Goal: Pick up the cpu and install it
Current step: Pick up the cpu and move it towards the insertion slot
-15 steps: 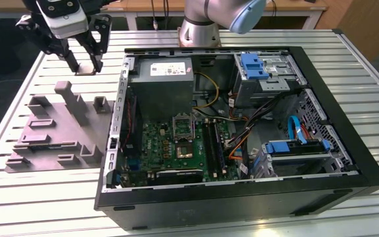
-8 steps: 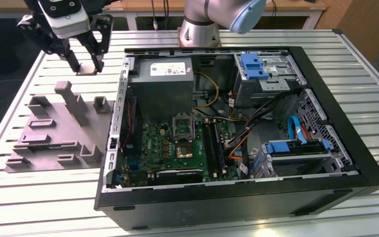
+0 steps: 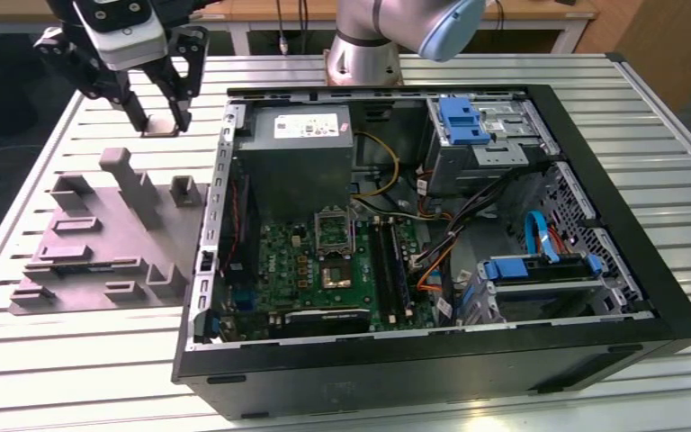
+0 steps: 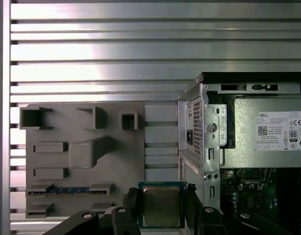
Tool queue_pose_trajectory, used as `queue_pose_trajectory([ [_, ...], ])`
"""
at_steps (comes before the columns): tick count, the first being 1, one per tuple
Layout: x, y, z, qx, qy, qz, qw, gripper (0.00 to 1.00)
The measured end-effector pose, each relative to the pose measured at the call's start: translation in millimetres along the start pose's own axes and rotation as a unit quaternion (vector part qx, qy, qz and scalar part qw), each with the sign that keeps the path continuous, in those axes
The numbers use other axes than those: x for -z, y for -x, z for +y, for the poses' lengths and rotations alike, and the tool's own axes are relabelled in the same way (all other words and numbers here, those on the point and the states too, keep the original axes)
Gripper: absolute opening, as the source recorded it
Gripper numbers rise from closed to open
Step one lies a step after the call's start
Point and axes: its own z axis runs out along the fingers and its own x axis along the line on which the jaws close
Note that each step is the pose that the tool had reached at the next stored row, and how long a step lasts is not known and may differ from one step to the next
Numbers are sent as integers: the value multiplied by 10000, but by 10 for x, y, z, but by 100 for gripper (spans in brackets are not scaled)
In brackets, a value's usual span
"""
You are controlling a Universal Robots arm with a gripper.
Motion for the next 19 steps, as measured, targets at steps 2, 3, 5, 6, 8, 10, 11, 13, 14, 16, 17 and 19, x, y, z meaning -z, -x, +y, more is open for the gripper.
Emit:
queue_pose_trajectory([
  [2, 0, 5, 0, 0, 0, 0, 10000, 47],
  [3, 0, 8, 0, 0, 0, 0, 10000, 47],
  [5, 0, 13, 0, 0, 0, 0, 10000, 47],
  [6, 0, 16, 1, 0, 0, 0, 10000, 47],
  [8, 0, 21, 1, 0, 0, 0, 10000, 47],
  [10, 0, 26, 1, 0, 0, 0, 10000, 47],
  [11, 0, 29, 1, 0, 0, 0, 10000, 47],
  [13, 0, 34, 1, 0, 0, 0, 10000, 47],
  [14, 0, 37, 1, 0, 0, 0, 10000, 47],
  [16, 0, 42, 1, 0, 0, 0, 10000, 47],
  [17, -1, 44, 1, 0, 0, 0, 10000, 47],
  [19, -1, 50, 2, 0, 0, 0, 10000, 47],
])
